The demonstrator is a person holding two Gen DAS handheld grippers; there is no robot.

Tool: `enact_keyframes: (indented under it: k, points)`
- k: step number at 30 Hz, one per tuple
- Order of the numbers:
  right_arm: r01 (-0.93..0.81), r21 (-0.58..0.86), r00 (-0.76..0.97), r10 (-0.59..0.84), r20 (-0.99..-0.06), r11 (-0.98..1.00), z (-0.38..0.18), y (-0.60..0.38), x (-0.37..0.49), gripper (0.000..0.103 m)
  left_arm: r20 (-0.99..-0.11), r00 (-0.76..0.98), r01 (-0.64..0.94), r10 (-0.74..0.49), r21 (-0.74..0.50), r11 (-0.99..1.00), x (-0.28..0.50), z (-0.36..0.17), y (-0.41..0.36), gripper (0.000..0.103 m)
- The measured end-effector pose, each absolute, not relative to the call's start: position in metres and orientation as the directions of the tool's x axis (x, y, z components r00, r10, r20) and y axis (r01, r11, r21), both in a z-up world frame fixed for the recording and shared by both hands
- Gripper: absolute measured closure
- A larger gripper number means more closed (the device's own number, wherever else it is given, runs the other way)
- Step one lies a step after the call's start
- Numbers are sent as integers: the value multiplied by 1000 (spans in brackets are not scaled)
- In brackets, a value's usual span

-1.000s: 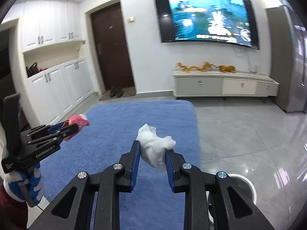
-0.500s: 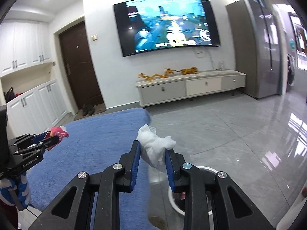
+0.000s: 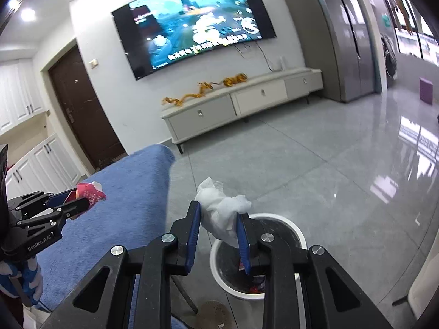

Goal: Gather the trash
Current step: 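Lift and carry the wrapper and tissue over the bin with both tools, then open both tools over the bin to drop the wrapper and tissue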

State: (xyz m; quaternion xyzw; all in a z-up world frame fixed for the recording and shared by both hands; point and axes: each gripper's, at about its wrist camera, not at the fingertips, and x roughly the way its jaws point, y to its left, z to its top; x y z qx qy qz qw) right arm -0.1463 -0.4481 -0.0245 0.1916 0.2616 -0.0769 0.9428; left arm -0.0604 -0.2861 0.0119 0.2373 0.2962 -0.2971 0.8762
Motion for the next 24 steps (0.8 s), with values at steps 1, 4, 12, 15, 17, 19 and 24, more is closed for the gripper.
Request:
enact_keyframes:
  k: [1, 4, 12, 15, 17, 19, 24]
  points:
    - [254, 326, 846, -46, -531, 911, -30, -454, -145, 79, -669, 638, 670, -381, 239, 703, -57, 8, -294, 76]
    - [279, 341, 831, -48, -554, 898, -42, -467, -141, 79, -695, 608, 697, -383, 238, 676, -47, -4, -316, 76]
    - [340, 381, 786, -38, -617, 860, -76, -488, -126, 77, -758, 526, 764, -386, 223, 606, -21, -44, -374, 76]
    - [360, 400, 764, -21, -645, 843, -93, -495, -119, 77, -782, 502, 779, -369, 223, 586, -7, -62, -390, 74]
    - [368, 412, 753, -7, -658, 834, -102, -498, -112, 77, -800, 480, 787, -360, 212, 579, 2, -74, -401, 74]
    - [376, 424, 741, 7, -671, 824, -111, -500, -104, 77, -808, 473, 790, -351, 211, 576, 8, -84, -410, 74]
    - [400, 438, 712, 29, -702, 805, -131, -502, -85, 76, -823, 438, 803, -360, 179, 568, 20, -99, -427, 74]
